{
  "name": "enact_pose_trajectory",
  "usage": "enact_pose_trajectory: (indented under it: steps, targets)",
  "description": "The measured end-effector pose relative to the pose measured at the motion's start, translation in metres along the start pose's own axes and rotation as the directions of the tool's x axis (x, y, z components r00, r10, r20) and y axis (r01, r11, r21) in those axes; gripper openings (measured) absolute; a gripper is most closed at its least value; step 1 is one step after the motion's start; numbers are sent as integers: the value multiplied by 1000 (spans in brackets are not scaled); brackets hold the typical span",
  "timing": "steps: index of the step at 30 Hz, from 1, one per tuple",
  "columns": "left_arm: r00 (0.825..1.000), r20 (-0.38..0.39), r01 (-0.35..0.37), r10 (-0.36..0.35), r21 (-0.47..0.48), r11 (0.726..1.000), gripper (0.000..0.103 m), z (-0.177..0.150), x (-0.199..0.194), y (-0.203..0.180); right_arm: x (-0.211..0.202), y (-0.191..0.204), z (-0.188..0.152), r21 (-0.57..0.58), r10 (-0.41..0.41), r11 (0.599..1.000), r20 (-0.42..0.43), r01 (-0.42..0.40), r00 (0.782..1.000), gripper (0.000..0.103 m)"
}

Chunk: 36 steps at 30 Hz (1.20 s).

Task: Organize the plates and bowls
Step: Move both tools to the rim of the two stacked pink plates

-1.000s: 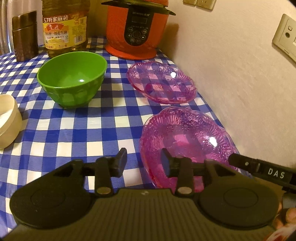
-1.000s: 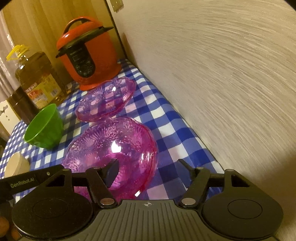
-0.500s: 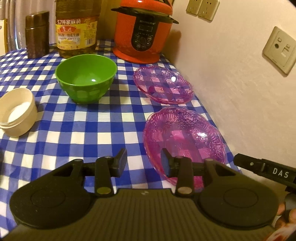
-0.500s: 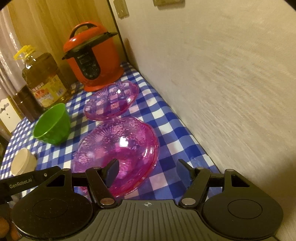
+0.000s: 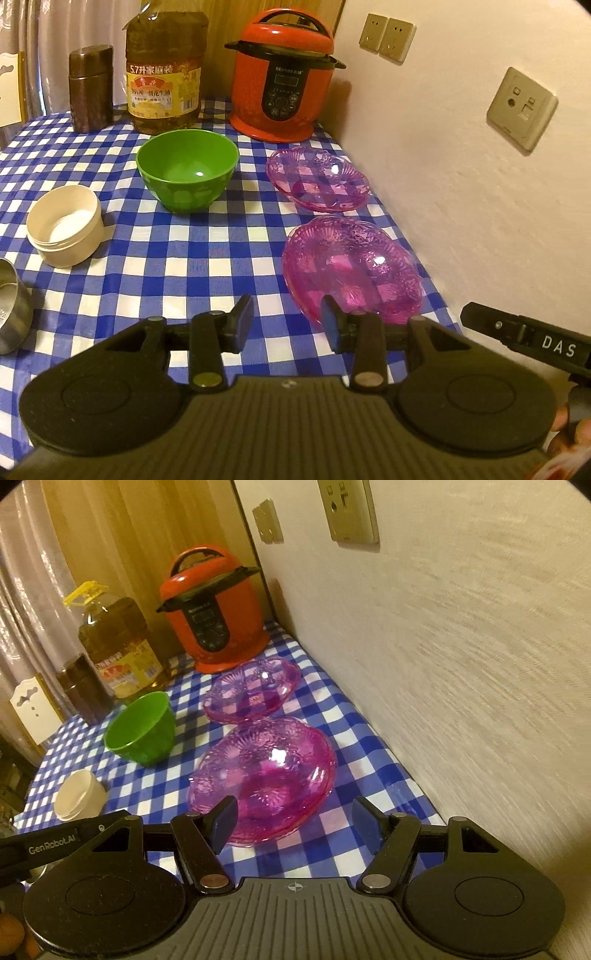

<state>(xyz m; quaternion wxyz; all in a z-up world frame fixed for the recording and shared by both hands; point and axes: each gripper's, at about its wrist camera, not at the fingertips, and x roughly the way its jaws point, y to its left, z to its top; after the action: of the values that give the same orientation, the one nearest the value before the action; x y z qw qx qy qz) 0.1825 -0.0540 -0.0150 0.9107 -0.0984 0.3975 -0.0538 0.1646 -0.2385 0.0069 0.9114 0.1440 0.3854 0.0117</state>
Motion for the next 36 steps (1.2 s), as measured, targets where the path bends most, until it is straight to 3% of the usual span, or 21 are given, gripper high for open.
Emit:
enact_pose_trajectory:
  steps: [9, 24, 30, 36]
  targets:
    - [1000, 24, 7, -7, -5, 1000, 38, 6, -20, -8, -21, 3, 4, -11, 8, 1000, 31, -8, 999, 68]
    - [995, 66, 83, -78, -72, 994, 48, 41, -28, -3, -37, 10, 18, -47, -17, 999, 73, 21, 997, 68]
    - [994, 47, 105, -101, -114, 988, 48, 54, -3, 8, -23, 8, 34, -19, -18, 1000, 87, 20, 996, 68]
    - [986, 41, 167, -162, -231, 959, 48, 68, 42, 28, 18, 7, 52, -10, -17, 1000, 72, 18, 997, 68]
